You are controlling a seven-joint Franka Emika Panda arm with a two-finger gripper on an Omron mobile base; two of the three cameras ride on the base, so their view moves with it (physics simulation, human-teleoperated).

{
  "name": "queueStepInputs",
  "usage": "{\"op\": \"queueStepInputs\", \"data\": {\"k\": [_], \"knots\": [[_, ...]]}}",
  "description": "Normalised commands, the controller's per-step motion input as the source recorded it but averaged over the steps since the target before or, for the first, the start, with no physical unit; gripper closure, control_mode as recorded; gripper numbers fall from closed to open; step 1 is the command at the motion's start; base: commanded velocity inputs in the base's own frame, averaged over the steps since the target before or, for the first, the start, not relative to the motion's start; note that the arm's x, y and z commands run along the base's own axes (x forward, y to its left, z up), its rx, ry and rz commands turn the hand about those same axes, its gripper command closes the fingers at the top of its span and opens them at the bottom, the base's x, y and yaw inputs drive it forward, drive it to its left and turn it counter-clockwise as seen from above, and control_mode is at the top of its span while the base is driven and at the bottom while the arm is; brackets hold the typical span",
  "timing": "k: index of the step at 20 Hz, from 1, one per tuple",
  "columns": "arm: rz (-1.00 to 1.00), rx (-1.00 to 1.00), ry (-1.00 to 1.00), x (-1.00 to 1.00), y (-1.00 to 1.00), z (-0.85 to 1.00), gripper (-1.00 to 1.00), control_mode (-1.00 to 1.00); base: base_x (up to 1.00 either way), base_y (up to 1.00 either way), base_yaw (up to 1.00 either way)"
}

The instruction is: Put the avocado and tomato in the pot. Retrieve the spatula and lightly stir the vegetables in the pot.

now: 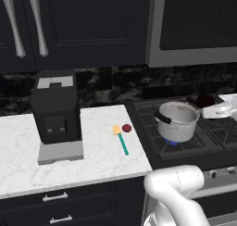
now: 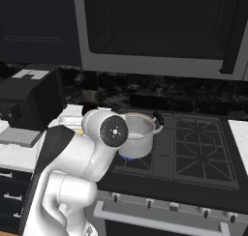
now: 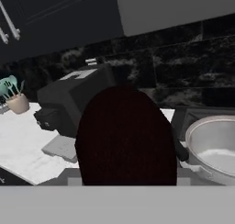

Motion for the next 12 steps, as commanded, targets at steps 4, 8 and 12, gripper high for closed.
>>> {"op": "queueStepInputs", "data": {"k": [4, 8, 12], "knots": [[0.08, 0.15, -0.09, 0.28, -0.36, 0.0, 1.0, -1.0, 0.0, 0.0, 0.0], [0.1, 0.17, -0.02, 0.26, -0.27, -0.06, 1.0, -1.0, 0.0, 0.0, 0.0], [0.02, 0.01, 0.05, 0.55, -0.08, -0.27, 1.0, -1.0, 0.0, 0.0, 0.0]]}}
